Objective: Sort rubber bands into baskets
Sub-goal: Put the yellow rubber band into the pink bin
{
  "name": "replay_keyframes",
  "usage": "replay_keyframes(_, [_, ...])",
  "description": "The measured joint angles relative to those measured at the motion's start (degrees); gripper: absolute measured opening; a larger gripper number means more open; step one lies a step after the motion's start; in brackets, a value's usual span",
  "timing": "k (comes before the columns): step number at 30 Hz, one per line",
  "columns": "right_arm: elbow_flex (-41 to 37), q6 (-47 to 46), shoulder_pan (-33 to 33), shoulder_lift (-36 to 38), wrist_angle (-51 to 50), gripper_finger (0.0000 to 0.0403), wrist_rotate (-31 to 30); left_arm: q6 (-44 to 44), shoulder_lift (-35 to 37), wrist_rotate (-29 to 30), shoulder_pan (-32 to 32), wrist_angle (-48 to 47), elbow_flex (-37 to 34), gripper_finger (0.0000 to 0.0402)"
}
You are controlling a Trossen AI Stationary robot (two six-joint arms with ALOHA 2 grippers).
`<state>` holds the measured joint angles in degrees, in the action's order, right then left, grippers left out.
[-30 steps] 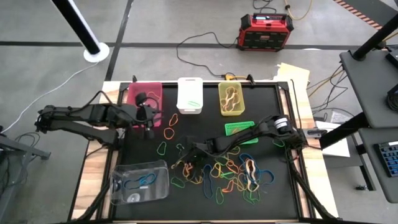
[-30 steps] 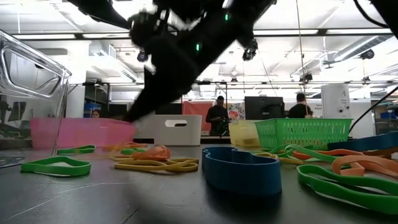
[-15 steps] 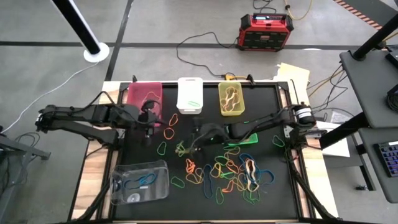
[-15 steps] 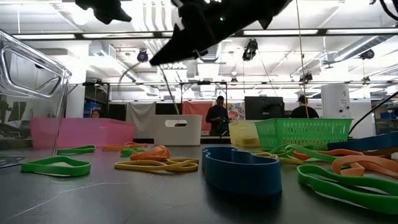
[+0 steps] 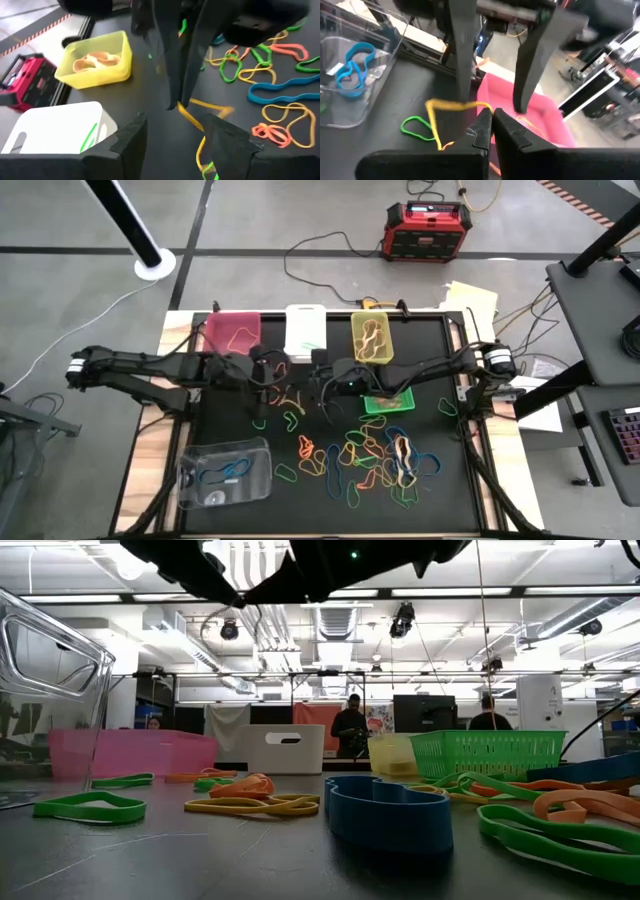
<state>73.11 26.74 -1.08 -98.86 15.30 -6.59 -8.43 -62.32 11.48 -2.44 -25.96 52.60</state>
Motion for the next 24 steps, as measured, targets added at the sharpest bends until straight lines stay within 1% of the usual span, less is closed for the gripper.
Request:
replay_keyframes(5, [1.48, 3.14, 0.0, 0.07, 0.01, 0.0009, -0.44, 0.93, -1.0, 0.46, 1.14, 0.02, 0.0, 0.0181])
replay_keyframes(10, [2.3, 5.49, 0.24, 0.07, -0.01, 0.0009, -0.98, 0.94, -0.97, -0.08, 1.18, 0.02, -0.02, 0.0158])
replay_keyframes(13, [2.58, 5.9, 0.74, 0.07, 0.06, 0.0009, -1.01, 0.94, -0.78, -0.03, 1.22, 0.04, 0.0, 0.012])
replay_keyframes(15, [2.59, 5.9, 1.2, 0.07, -0.02, 0.0009, -1.03, 0.95, -0.75, 0.88, 1.23, 0.05, -0.02, 0.0078])
replay_keyframes(17, [2.59, 5.62, 1.59, 0.07, -0.03, 0.0009, -1.03, 0.99, -0.75, 2.34, 1.22, 0.02, -0.02, 0.0027])
replay_keyframes(18, [2.59, 5.49, 1.81, 0.07, -0.01, 0.0009, -1.03, 0.98, -0.66, 2.71, 1.35, 0.02, -0.02, 0.0014])
replay_keyframes(21, [2.59, 5.36, 2.18, 0.07, 0.02, 0.0009, -1.11, 0.5, -0.4, 3.0, 1.47, 0.02, -0.02, 0.0007])
replay_keyframes(24, [2.59, 2.05, 2.68, 0.07, 0.07, 0.0011, -1.05, 0.13, -0.32, 2.98, 1.74, 0.23, -0.02, 0.0001])
